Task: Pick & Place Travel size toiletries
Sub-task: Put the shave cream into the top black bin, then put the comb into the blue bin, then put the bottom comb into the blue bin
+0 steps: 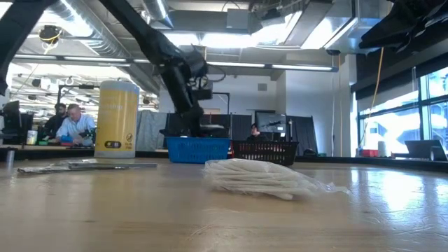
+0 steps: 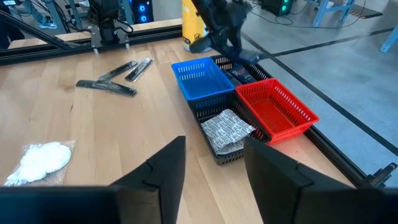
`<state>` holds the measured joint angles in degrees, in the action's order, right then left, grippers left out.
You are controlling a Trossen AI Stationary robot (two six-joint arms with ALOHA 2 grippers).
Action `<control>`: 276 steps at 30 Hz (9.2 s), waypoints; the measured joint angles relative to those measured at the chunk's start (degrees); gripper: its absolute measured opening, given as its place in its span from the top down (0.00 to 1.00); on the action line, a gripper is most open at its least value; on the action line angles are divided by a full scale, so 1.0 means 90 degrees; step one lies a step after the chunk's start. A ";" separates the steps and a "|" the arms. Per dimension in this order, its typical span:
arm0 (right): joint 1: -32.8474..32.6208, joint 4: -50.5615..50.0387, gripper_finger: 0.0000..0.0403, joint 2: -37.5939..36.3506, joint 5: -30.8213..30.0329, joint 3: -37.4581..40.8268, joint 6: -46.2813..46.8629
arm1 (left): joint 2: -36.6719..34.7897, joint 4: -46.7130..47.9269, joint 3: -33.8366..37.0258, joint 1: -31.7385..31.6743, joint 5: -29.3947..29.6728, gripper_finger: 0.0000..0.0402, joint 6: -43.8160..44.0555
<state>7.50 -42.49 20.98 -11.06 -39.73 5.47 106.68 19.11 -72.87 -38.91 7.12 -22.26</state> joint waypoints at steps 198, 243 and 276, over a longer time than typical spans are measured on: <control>0.0001 0.0000 0.57 -0.0001 -0.0001 -0.0002 -0.0001 | -0.1048 0.3308 -0.0775 0.3448 0.1229 0.99 0.3436; -0.0001 0.0001 0.69 -0.0001 -0.0001 -0.0002 0.0001 | 0.0232 0.1405 -0.1004 0.1933 0.1037 0.99 0.0220; 0.0000 0.0001 0.75 0.0001 0.0001 -0.0002 0.0001 | 0.0854 0.1421 -0.1237 0.2144 0.1623 0.66 -0.0263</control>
<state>7.49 -42.49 20.99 -11.05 -39.75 5.48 114.37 31.90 -84.00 -19.61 21.73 -24.62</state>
